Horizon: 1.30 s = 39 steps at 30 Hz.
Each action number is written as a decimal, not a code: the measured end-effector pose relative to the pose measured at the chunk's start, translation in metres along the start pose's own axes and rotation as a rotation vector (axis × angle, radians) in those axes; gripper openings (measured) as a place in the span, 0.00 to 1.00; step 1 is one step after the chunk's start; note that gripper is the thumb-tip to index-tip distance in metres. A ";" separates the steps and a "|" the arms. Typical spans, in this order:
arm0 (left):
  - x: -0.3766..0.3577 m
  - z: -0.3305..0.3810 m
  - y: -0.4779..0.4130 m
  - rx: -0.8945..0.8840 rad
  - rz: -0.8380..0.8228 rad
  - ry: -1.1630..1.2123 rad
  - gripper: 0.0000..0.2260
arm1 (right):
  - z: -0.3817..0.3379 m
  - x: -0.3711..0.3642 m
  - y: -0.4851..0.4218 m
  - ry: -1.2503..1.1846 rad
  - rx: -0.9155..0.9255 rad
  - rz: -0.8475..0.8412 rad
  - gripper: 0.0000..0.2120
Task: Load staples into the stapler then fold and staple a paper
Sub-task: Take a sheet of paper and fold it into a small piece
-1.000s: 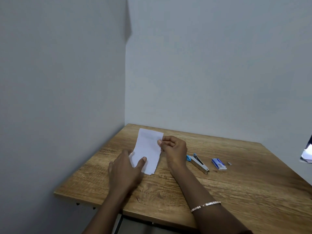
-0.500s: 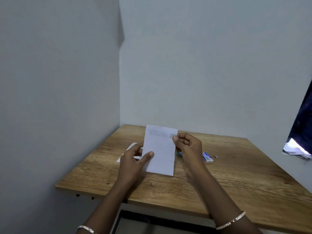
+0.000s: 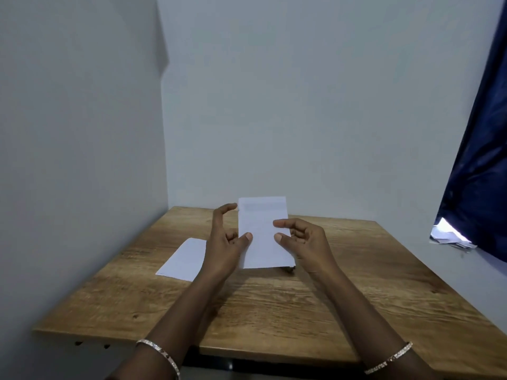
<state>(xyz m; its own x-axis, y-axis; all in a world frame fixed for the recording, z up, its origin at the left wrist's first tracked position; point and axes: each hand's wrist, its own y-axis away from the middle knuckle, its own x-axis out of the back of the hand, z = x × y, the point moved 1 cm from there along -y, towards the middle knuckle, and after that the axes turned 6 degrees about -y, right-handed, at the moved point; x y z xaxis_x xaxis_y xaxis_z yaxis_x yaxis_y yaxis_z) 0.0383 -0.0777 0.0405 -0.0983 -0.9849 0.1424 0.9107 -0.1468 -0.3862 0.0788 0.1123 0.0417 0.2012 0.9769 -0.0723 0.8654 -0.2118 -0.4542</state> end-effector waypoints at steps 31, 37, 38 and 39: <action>-0.042 -0.044 -0.071 -0.064 -0.112 -0.106 0.11 | 0.037 0.043 -0.060 0.393 0.020 0.081 0.14; -0.038 -0.046 -0.078 -0.214 -0.007 -0.310 0.19 | 0.035 0.045 -0.063 0.446 0.098 0.089 0.10; -0.037 -0.045 -0.078 -0.212 -0.008 -0.274 0.20 | 0.035 0.044 -0.063 0.437 0.099 0.102 0.11; -0.037 -0.045 -0.079 -0.193 -0.014 -0.236 0.19 | 0.035 0.044 -0.062 0.427 0.099 0.114 0.13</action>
<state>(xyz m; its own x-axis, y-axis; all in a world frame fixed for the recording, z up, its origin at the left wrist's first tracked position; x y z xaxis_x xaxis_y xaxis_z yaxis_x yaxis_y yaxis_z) -0.0481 -0.0339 0.0249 0.0061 -0.9376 0.3477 0.8149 -0.1969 -0.5452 0.0176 0.1692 0.0361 0.4818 0.8436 0.2371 0.7831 -0.2931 -0.5485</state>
